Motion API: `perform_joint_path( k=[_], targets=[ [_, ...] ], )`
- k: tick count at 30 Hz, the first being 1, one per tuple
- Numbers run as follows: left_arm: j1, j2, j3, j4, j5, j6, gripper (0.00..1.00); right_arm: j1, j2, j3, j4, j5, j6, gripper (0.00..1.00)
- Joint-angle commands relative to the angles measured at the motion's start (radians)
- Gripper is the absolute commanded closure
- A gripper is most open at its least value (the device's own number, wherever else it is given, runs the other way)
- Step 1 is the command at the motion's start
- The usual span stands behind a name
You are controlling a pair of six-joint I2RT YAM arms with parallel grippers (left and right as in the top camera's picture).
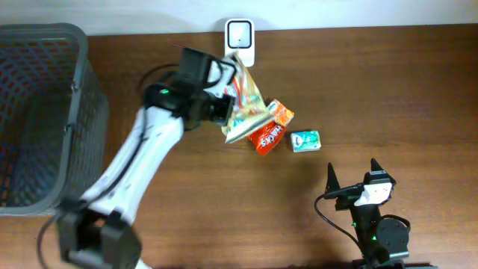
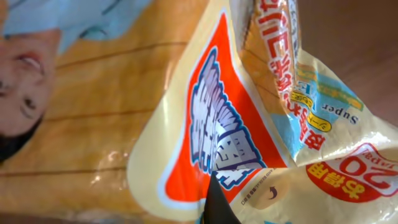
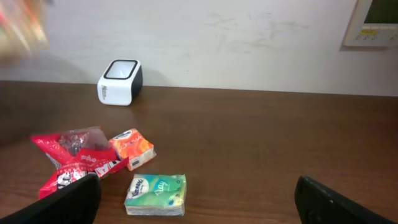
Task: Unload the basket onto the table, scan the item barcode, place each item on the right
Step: 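Carry the yellow snack bag out and drop it left of the red bag, then move the right gripper forward over the red snack bag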
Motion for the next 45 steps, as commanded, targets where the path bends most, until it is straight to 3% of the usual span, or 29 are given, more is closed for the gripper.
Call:
perform_joint_path(
  k=[1, 5, 8, 9, 11, 12, 14, 16, 18, 20, 27, 31, 35, 45],
  targets=[
    [-0.031, 0.137, 0.009, 0.004, -0.181, 0.114, 1.00, -0.003, -0.006, -0.005, -0.007, 0.005, 0.007, 0.02],
    [-0.031, 0.257, 0.009, 0.009, -0.338, 0.114, 1.00, -0.003, -0.006, -0.005, -0.007, 0.005, 0.007, 0.02],
    [-0.029, 0.307, 0.009, 0.030, -0.412, 0.114, 0.87, -0.003, -0.006, -0.005, -0.007, 0.005, 0.007, 0.02],
    [-0.029, 0.314, 0.009, 0.043, -0.411, 0.113, 0.70, -0.003, -0.006, -0.005, -0.007, 0.005, 0.007, 0.02],
    [-0.029, 0.313, 0.009, 0.059, -0.390, 0.113, 0.50, -0.003, -0.006, -0.005, -0.007, 0.005, 0.007, 0.02],
    [-0.029, 0.313, 0.010, 0.069, -0.386, 0.113, 0.29, -0.003, -0.006, -0.005, -0.007, 0.005, 0.007, 0.02],
    [-0.029, 0.311, 0.031, 0.053, -0.387, 0.113, 0.29, -0.003, -0.006, -0.005, -0.007, 0.005, 0.007, 0.01],
    [-0.029, 0.295, 0.124, -0.036, -0.390, 0.112, 0.23, -0.003, -0.006, -0.005, -0.007, 0.005, 0.007, 0.02],
    [-0.029, 0.266, 0.245, -0.147, -0.450, -0.003, 0.18, -0.003, -0.006, -0.005, -0.007, 0.005, 0.007, 0.01],
    [-0.029, 0.231, 0.341, -0.249, -0.454, -0.070, 0.01, -0.003, -0.006, -0.005, -0.007, 0.005, 0.007, 0.02],
    [-0.026, 0.159, 0.381, -0.525, -0.450, -0.096, 0.01, -0.003, -0.006, -0.005, -0.007, 0.005, 0.007, 0.02],
    [0.113, 0.160, 0.375, -0.513, -0.401, -0.246, 0.01, -0.003, -0.006, -0.005, -0.007, 0.005, 0.007, 0.02],
    [0.214, 0.160, 0.375, -0.513, -0.219, -0.251, 0.01, -0.003, -0.006, -0.005, -0.007, 0.005, 0.007, 0.02],
    [0.220, 0.160, 0.375, -0.514, -0.212, -0.251, 0.01, -0.003, -0.006, -0.005, -0.006, 0.009, 0.007, 0.02]
  ],
)
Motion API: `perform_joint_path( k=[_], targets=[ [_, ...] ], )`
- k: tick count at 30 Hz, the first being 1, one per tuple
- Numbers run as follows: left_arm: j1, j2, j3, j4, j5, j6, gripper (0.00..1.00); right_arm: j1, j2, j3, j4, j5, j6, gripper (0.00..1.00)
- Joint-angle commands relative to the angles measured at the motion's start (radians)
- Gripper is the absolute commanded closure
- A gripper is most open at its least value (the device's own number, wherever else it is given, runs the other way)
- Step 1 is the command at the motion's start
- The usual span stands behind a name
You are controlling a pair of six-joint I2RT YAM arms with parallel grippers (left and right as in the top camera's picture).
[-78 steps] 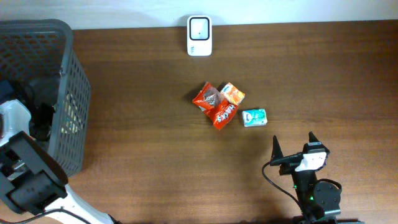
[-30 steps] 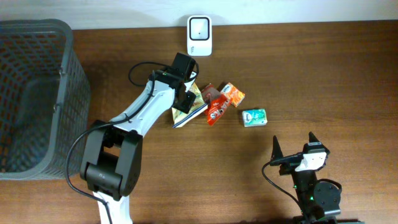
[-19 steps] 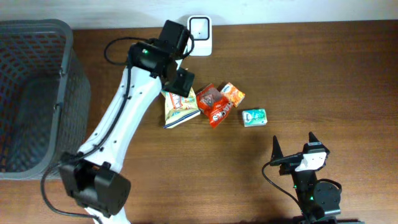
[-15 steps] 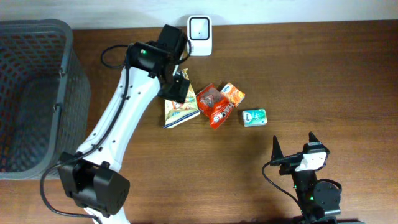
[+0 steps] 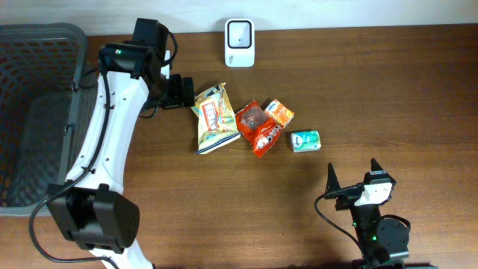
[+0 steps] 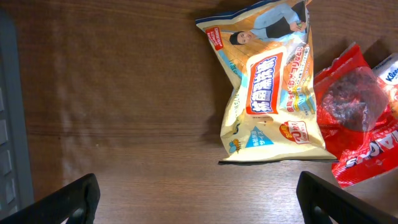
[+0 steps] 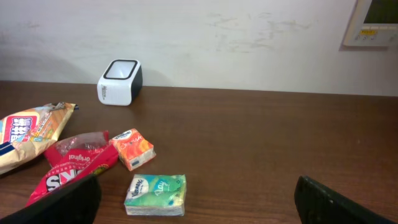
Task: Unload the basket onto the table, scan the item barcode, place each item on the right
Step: 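Move the right gripper forward over the red snack bag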
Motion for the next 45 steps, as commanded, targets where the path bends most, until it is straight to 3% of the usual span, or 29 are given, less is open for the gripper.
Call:
perform_joint_path(
  k=[1, 2, 5, 7, 11, 14, 18, 21, 29, 32, 35, 39, 41, 45],
  targets=[
    [0.001, -0.002, -0.007, 0.000, 0.014, -0.013, 0.01, -0.002, -0.006, -0.005, 0.005, -0.001, 0.015, 0.02],
    [0.001, -0.002, -0.007, 0.001, 0.014, -0.013, 0.01, -0.001, -0.006, -0.005, 0.027, -0.040, 0.041, 0.01],
    [0.001, -0.002, -0.007, 0.000, 0.014, -0.013, 0.01, -0.001, -0.006, -0.005, 0.134, -0.499, 0.394, 0.01],
    [0.001, -0.002, -0.007, 0.000, 0.014, -0.013, 0.01, -0.001, -0.006, -0.005, 0.222, -0.534, 0.490, 0.01],
    [0.001, -0.002, -0.007, 0.000, 0.014, -0.013, 0.01, -0.001, -0.006, -0.005, 0.421, -0.627, 0.514, 0.01],
    [0.001, -0.002, -0.007, 0.000, 0.014, -0.013, 0.01, -0.001, -0.006, 0.003, 0.642, -0.548, 0.513, 0.02],
    [0.001, -0.002, -0.007, 0.000, 0.014, -0.013, 0.01, -0.001, 0.039, 0.121, 0.600, -0.431, 0.413, 0.02],
    [0.001, -0.002, -0.007, 0.000, 0.014, -0.013, 0.01, -0.001, 0.171, 0.293, 0.383, -0.429, 0.251, 0.02],
    [0.001, -0.002, -0.007, 0.000, 0.014, -0.013, 0.01, -0.001, 0.874, 0.932, -0.251, -0.420, 0.107, 0.02],
    [0.001, -0.002, -0.007, 0.000, 0.014, -0.013, 0.01, -0.001, 1.107, 1.099, -0.390, -0.618, 0.108, 0.02],
    [0.001, -0.002, -0.007, 0.001, 0.014, -0.013, 0.01, -0.001, 1.277, 1.117, -0.383, -0.785, 0.108, 0.02],
    [0.001, -0.002, -0.007, 0.001, 0.014, -0.013, 0.01, -0.001, 1.464, 1.117, -0.303, -0.758, 0.109, 0.02],
    [0.001, -0.002, -0.007, 0.001, 0.014, -0.013, 0.01, -0.001, 1.590, 1.117, -0.288, -0.550, 0.335, 0.02],
    [0.001, -0.002, -0.007, 0.000, 0.014, -0.013, 0.01, 0.008, 1.763, 1.117, -0.063, -0.762, 0.262, 0.00]
  ],
)
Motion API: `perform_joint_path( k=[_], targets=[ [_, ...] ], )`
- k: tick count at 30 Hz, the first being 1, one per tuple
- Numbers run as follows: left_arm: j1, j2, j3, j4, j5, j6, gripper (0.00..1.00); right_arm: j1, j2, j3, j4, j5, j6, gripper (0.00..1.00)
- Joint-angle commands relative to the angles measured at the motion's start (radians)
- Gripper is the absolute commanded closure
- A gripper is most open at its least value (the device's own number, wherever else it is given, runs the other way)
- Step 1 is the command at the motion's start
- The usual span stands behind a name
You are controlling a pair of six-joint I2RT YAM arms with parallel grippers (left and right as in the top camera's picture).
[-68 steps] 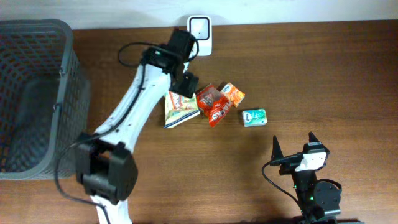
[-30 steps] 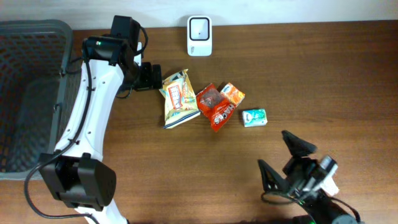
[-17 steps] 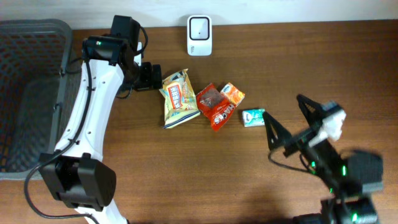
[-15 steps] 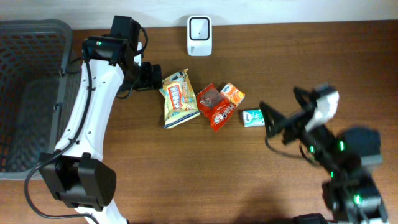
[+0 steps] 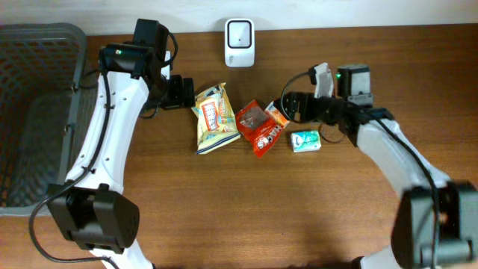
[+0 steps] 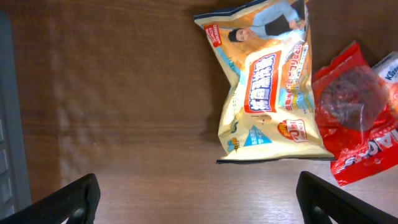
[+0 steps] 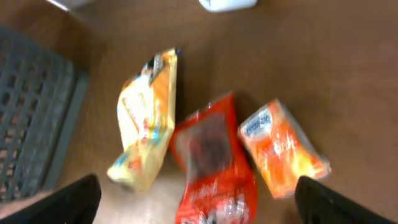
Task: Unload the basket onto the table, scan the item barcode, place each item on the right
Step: 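Move the right gripper forward over the red snack bag, then grasp the red snack bag with the right gripper and lift it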
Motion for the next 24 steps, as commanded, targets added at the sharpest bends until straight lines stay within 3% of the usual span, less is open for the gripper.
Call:
perform_joint_path(
  k=[1, 2, 3, 4, 9, 15, 17, 24],
  targets=[
    [0.001, -0.002, -0.002, 0.000, 0.008, -0.010, 0.01, 0.024, 0.116, 0.016, 0.135, -0.121, 0.002, 0.07],
    [0.001, -0.002, -0.002, 0.000, 0.007, -0.010, 0.01, 0.047, 0.158, 0.016, 0.174, -0.119, -0.002, 0.29],
    [0.001, -0.002, -0.002, 0.000, 0.007, -0.010, 0.01, 0.067, 0.178, 0.016, 0.195, -0.118, -0.019, 0.44],
    [0.001, -0.002, -0.002, 0.000, 0.008, -0.010, 0.01, 0.088, 0.193, 0.016, 0.211, -0.114, -0.044, 0.46],
    [0.001, -0.002, -0.002, 0.000, 0.008, -0.010, 0.01, 0.227, 0.207, 0.015, 0.148, 0.365, -0.047, 0.38],
    [0.001, -0.002, -0.002, 0.000, 0.007, -0.010, 0.01, 0.285, 0.269, 0.013, 0.090, 0.555, -0.005, 0.34],
    [0.001, -0.002, -0.002, 0.000, 0.008, -0.010, 0.01, 0.266, 0.279, 0.013, 0.042, 0.636, 0.062, 0.39],
    [0.001, -0.002, -0.002, 0.000, 0.007, -0.010, 0.01, 0.208, 0.127, 0.096, -0.204, 0.639, 0.089, 0.40]
  ],
)
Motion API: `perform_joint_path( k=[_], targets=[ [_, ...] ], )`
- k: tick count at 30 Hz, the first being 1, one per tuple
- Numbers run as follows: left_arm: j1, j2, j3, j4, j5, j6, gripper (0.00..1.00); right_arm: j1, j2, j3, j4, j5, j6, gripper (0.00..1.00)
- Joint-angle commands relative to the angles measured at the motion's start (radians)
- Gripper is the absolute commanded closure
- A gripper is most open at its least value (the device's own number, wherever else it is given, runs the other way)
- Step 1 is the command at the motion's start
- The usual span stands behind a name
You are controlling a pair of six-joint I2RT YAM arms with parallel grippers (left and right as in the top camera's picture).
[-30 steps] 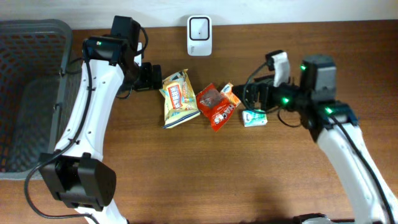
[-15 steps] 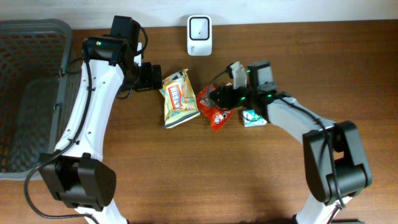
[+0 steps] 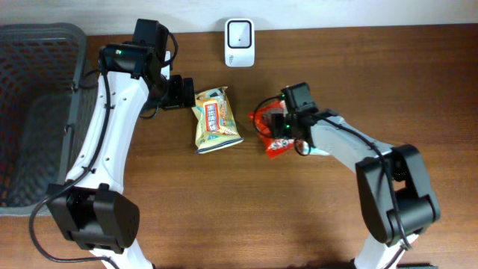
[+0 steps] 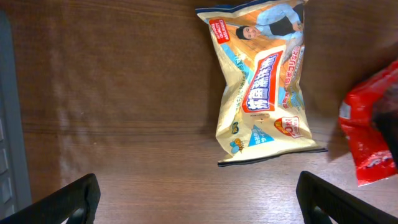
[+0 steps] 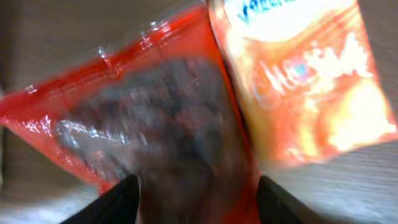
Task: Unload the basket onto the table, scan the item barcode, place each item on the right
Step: 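Grasp the red snack bag with the right gripper and lift it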
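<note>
A red snack bag lies at mid-table, and my right gripper is down on it. In the right wrist view the red bag fills the frame, bunched between my fingers, which are closed in on it. An orange tissue pack touches the bag's right side. The white barcode scanner stands at the table's far edge. My left gripper hangs open and empty, just left of a yellow snack bag. That yellow bag also shows in the left wrist view.
A dark mesh basket fills the left side of the table, its edge showing in the left wrist view. The red bag's corner sits right of the yellow bag. Bare wood runs along the near side.
My right gripper has come down from above the orange pack onto the red bag, and its fingers have closed in on it. The red bag has shifted slightly right. The left arm has stayed put.
My left gripper first held the yellow bag up near the scanner while the right arm rested at the near edge. Then the yellow bag lay on the table beside the open left gripper. The right arm then reached over the items, and now grips the red bag.
</note>
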Motion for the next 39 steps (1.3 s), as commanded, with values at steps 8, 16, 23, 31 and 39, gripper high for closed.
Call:
perform_joint_path(
  k=[8, 16, 23, 31, 39],
  targets=[
    [0.001, -0.002, -0.001, 0.001, 0.007, -0.010, 0.01, -0.011, -0.014, 0.047, -0.017, -0.051, -0.071, 0.22],
    [0.001, -0.002, -0.001, 0.001, 0.008, -0.010, 0.01, -0.011, 0.089, 0.067, 0.020, -0.175, -0.158, 0.82],
    [0.001, -0.002, -0.001, 0.001, 0.007, -0.010, 0.01, -0.157, 0.066, 0.310, -0.375, -0.702, -0.082, 0.96],
    [0.001, -0.002, -0.001, 0.001, 0.007, -0.010, 0.01, -0.333, 0.066, 0.313, -0.876, -1.315, -0.234, 0.96],
    [0.001, -0.002, -0.001, 0.001, 0.007, -0.010, 0.01, -0.239, 0.066, 0.313, -1.267, -1.366, -0.733, 0.96]
  ],
)
